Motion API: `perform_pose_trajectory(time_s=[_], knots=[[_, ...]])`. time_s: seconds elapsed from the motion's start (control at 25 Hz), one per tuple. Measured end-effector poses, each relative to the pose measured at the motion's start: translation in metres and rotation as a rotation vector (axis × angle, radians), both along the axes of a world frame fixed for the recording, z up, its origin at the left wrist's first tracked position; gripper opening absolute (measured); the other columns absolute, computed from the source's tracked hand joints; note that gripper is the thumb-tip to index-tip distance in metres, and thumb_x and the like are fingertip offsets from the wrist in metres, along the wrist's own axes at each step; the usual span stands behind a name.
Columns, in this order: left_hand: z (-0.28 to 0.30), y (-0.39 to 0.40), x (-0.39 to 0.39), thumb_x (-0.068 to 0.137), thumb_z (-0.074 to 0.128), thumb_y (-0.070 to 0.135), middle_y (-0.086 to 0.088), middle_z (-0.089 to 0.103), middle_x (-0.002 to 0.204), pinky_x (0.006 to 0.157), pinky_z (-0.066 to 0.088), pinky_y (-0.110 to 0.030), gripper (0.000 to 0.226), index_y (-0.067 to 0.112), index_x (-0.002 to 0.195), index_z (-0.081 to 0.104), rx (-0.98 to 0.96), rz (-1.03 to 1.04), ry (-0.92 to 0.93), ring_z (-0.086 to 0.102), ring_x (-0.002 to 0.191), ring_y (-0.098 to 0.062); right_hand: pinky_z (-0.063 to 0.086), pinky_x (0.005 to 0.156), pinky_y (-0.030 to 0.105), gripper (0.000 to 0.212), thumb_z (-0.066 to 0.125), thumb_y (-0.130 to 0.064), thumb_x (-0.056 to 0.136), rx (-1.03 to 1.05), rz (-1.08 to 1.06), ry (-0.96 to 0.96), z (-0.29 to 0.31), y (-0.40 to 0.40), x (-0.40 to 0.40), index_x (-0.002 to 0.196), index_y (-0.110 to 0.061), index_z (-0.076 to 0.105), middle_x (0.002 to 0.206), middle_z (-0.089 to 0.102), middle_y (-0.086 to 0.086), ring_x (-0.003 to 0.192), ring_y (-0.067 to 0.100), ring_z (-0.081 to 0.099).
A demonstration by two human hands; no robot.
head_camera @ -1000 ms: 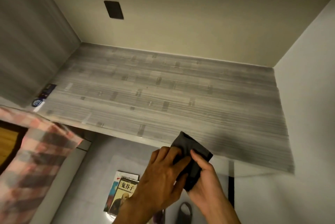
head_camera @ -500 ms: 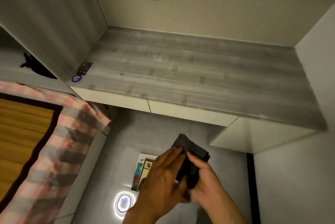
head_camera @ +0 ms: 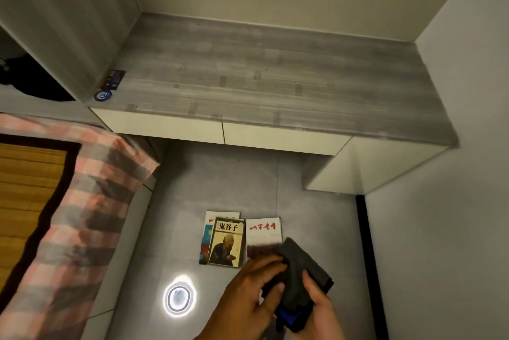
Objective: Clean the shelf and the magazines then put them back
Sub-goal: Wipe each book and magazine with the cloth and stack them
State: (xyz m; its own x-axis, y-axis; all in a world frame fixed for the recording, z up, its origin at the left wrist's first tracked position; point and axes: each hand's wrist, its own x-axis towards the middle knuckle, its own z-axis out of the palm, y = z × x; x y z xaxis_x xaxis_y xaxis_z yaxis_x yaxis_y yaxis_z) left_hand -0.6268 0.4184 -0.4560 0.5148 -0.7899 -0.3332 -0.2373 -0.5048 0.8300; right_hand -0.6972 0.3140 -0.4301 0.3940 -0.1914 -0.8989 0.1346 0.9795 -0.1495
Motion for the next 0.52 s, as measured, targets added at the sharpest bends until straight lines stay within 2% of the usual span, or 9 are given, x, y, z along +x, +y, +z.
perform_pose_trajectory(time_s=[0.12, 0.24, 0.32, 0.4, 0.52], knots=[[-0.007, -0.006, 0.000, 0.095, 0.054, 0.034, 0.041, 0.035, 0.123, 0.104, 0.037, -0.011, 0.033, 0.061, 0.109, 0.040, 0.028, 0.172, 0.076, 0.042, 0.118, 0.008, 0.048, 0.066, 0.044, 0.042, 0.052, -0.030, 0.092, -0.057, 0.049, 0.095, -0.024, -0.015, -0.006, 0.116, 0.004, 0.058, 0.099, 0.064, 0.022, 0.090, 0.037, 0.059], [-0.022, -0.001, -0.003, 0.095, 0.057, 0.024, 0.029, 0.046, 0.116, 0.094, 0.049, -0.019, 0.037, 0.057, 0.105, 0.045, 0.105, 0.342, 0.178, 0.052, 0.106, -0.002, 0.049, 0.072, 0.042, 0.034, 0.049, -0.028, 0.096, -0.118, 0.057, 0.135, -0.046, -0.025, -0.017, 0.121, -0.006, 0.060, 0.102, 0.066, 0.017, 0.090, 0.031, 0.063], [-0.031, 0.002, -0.009, 0.094, 0.058, 0.024, 0.025, 0.048, 0.115, 0.089, 0.051, -0.019, 0.034, 0.054, 0.104, 0.048, 0.117, 0.391, 0.207, 0.053, 0.104, -0.004, 0.049, 0.078, 0.042, 0.029, 0.054, -0.024, 0.092, -0.152, 0.062, 0.098, -0.053, -0.031, -0.024, 0.115, -0.011, 0.064, 0.106, 0.068, 0.015, 0.097, 0.032, 0.064], [-0.046, 0.000, -0.007, 0.094, 0.059, 0.026, 0.026, 0.048, 0.112, 0.080, 0.048, -0.012, 0.030, 0.053, 0.102, 0.049, 0.120, 0.421, 0.221, 0.054, 0.101, -0.004, 0.050, 0.075, 0.042, 0.032, 0.058, -0.024, 0.086, -0.196, 0.094, 0.082, -0.064, -0.037, -0.027, 0.114, -0.012, 0.065, 0.108, 0.069, 0.014, 0.100, 0.032, 0.065], [-0.090, -0.007, -0.002, 0.095, 0.058, 0.023, 0.024, 0.052, 0.113, 0.072, 0.044, -0.005, 0.027, 0.048, 0.105, 0.053, 0.134, 0.411, 0.247, 0.054, 0.101, -0.001, 0.051, 0.067, 0.038, 0.035, 0.060, -0.027, 0.086, -0.190, 0.153, 0.156, -0.109, -0.049, -0.034, 0.118, -0.013, 0.064, 0.100, 0.070, 0.011, 0.087, 0.028, 0.067]])
